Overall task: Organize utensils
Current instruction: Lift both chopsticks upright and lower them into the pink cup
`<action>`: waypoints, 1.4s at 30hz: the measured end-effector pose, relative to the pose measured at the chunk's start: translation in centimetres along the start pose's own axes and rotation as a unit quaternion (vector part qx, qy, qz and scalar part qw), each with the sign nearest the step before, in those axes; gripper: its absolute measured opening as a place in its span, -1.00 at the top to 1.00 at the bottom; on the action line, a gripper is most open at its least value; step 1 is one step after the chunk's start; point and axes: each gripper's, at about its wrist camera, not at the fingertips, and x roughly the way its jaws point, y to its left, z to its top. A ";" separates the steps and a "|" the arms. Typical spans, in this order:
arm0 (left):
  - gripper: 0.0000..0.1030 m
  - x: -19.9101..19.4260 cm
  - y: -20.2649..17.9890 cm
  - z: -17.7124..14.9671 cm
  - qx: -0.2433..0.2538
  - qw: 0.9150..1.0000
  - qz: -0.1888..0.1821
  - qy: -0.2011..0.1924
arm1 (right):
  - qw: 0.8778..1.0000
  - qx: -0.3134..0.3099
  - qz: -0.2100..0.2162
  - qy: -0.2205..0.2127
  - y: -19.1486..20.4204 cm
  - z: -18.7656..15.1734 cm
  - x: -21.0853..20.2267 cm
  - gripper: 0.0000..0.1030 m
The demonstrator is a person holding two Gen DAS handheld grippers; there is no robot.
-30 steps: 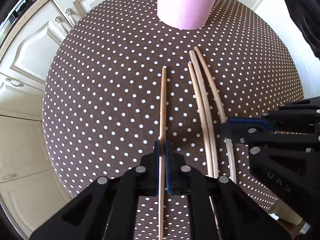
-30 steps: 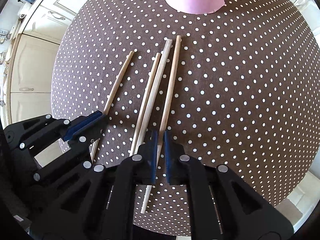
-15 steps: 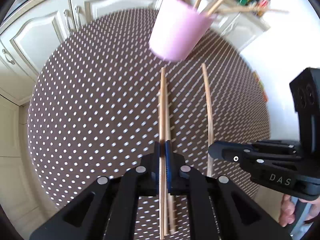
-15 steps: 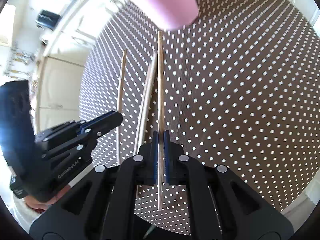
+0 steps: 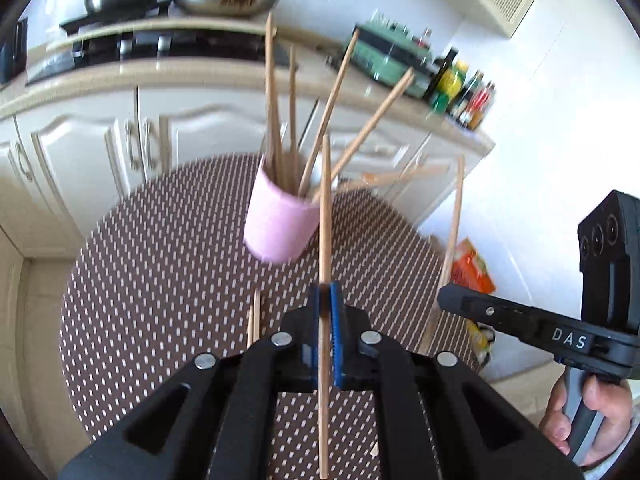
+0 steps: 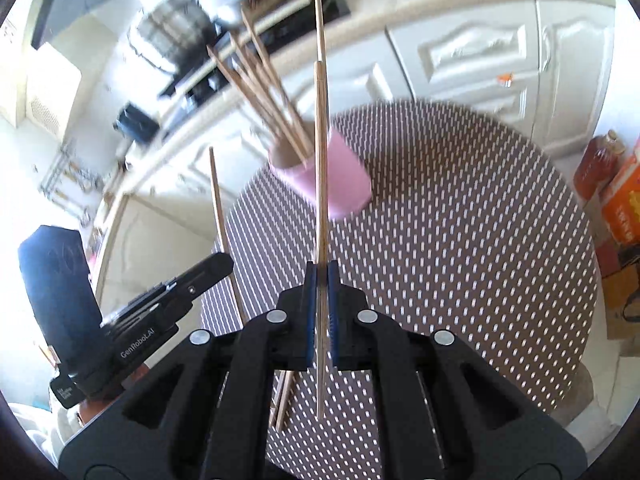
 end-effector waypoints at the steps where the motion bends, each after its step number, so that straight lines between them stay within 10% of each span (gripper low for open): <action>1: 0.90 -0.3 0.0 0.8 0.003 1.000 0.001 -0.014 | 1.000 -0.001 -0.001 -0.012 1.1 0.0 0.3 0.89; 15: 0.90 -2.6 -1.2 10.6 0.021 0.988 -0.017 -0.150 | 0.980 -0.042 -0.022 -0.192 7.6 6.4 -3.1 0.89; 42: 0.89 4.8 1.6 16.0 0.064 0.981 -0.057 -0.173 | 0.959 -0.090 -0.104 -0.247 11.9 10.6 4.2 0.89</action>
